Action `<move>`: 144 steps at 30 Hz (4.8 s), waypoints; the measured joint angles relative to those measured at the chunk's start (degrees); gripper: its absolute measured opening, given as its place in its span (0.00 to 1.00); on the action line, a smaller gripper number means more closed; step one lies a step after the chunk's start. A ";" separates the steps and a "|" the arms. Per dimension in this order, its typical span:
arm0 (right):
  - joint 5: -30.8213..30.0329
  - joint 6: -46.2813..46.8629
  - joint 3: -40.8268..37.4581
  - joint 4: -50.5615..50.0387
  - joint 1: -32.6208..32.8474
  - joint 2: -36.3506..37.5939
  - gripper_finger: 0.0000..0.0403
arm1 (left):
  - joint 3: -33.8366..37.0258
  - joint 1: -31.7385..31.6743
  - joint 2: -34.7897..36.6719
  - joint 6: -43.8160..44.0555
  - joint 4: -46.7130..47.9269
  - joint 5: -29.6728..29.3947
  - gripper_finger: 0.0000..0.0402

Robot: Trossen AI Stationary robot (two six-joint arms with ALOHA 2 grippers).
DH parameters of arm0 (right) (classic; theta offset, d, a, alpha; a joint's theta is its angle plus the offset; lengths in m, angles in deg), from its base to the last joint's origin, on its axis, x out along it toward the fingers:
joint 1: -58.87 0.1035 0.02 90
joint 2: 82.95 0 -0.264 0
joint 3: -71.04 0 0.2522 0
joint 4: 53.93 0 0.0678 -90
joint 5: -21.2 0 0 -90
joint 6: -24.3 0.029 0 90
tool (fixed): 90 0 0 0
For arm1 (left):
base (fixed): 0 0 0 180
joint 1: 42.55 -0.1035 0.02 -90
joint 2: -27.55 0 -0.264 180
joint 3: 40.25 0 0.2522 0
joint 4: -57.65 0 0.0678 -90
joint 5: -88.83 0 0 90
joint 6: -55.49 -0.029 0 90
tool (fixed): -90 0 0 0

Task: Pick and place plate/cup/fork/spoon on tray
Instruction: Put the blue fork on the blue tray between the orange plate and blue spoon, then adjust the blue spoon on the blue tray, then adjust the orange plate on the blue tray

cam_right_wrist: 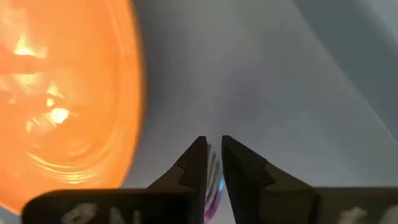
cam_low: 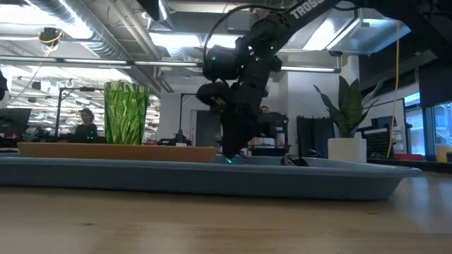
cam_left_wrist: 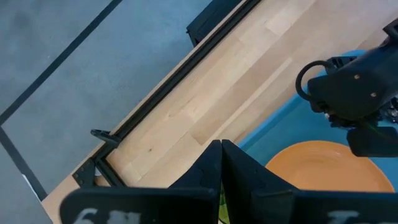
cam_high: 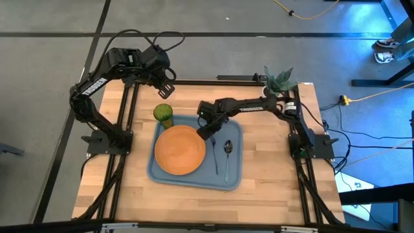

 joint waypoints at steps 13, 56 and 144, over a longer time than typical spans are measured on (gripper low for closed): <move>-3.25 -0.69 0.34 -1.24 -0.10 0.29 0.14 | 0.00 0.00 0.00 0.00 0.00 -0.04 0.00; 3.59 -13.52 -16.14 -7.75 7.66 11.38 0.00 | 0.02 3.37 0.00 -4.11 0.03 3.63 0.00; 8.46 -37.94 -4.90 15.44 7.04 2.05 0.00 | 0.02 3.34 0.00 -1.01 0.02 3.78 0.00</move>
